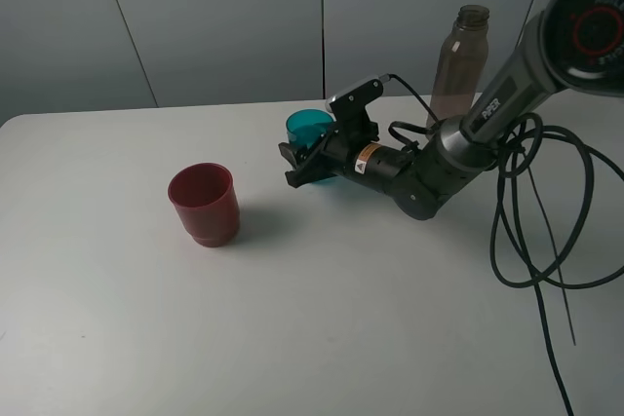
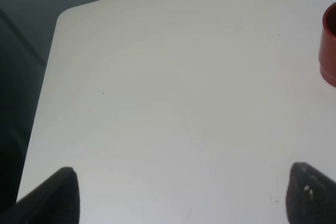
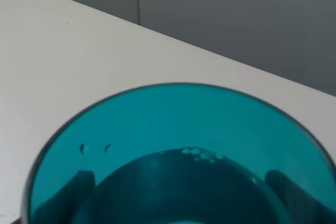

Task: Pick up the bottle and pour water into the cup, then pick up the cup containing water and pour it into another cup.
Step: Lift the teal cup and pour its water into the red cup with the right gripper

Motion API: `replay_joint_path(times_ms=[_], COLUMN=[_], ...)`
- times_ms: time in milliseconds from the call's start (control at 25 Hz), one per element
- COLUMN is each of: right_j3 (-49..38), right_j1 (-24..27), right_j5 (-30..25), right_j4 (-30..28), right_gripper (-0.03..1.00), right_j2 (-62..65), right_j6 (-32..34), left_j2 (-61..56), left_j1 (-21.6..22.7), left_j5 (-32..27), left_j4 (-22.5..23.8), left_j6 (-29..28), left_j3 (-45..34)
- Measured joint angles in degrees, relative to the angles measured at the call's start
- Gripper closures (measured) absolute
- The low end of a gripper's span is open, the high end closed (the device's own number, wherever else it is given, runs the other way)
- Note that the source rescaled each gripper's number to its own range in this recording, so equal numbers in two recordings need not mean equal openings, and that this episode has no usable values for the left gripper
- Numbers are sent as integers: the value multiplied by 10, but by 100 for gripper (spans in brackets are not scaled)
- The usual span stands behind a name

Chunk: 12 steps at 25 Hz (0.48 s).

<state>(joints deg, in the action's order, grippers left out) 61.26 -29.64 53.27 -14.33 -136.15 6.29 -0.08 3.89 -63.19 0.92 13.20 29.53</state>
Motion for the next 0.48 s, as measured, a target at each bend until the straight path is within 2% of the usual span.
replay_joint_path(times_ms=[80,320,480], right_j3=[0,0,0], right_j1=[0,0,-2], right_j5=[-10,-86,-107], right_j4=[-1,-9,-16], right_gripper=[92,92,92], right_j2=[5,62,101], right_j6=[-1,0,-1], left_j2=[0,0,0], left_j1=[0,0,0], left_j5=[0,0,0], left_j4=[0,0,0], left_j6=[0,0,2], left_j3=[0,0,0])
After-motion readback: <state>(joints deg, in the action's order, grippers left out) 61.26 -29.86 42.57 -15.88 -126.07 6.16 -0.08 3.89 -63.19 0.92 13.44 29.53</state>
